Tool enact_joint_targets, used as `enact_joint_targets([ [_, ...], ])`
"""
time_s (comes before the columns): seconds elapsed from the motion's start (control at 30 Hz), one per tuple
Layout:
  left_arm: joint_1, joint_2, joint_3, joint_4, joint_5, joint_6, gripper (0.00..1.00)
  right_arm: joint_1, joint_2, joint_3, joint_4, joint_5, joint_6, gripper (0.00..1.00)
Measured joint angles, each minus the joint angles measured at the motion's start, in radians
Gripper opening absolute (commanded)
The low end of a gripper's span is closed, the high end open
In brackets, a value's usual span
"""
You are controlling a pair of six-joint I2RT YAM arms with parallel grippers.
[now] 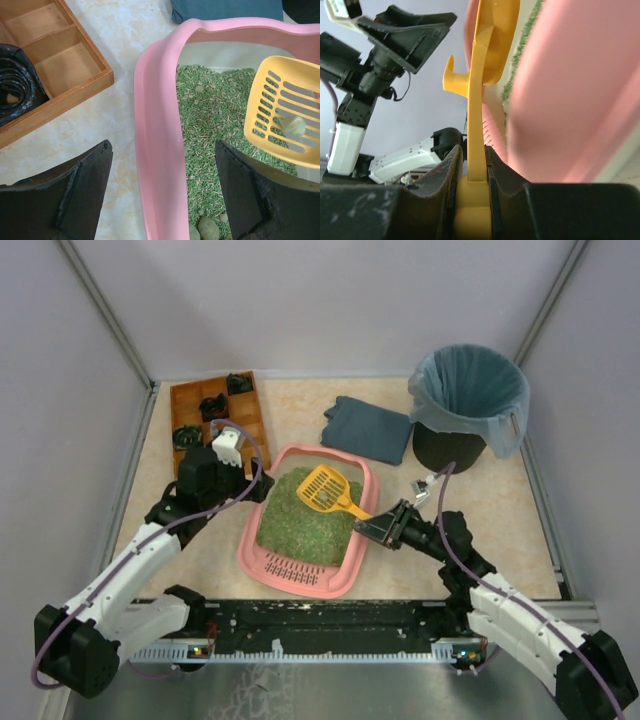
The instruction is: Clean the litter box
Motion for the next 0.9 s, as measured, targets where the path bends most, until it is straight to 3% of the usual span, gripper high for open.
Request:
enact_joint_targets([
  [0.17, 0.000, 0.004, 0.000, 0.000, 0.003, 0.000, 0.88, 0.000, -0.027, -0.062, 0.012, 0.014, 0.043, 0.00],
  [0.9, 0.000, 0.066, 0.060, 0.017, 0.025, 0.018, 0.87, -0.002, 0.003, 0.141, -0.156, 0.002, -0.059, 0.00],
])
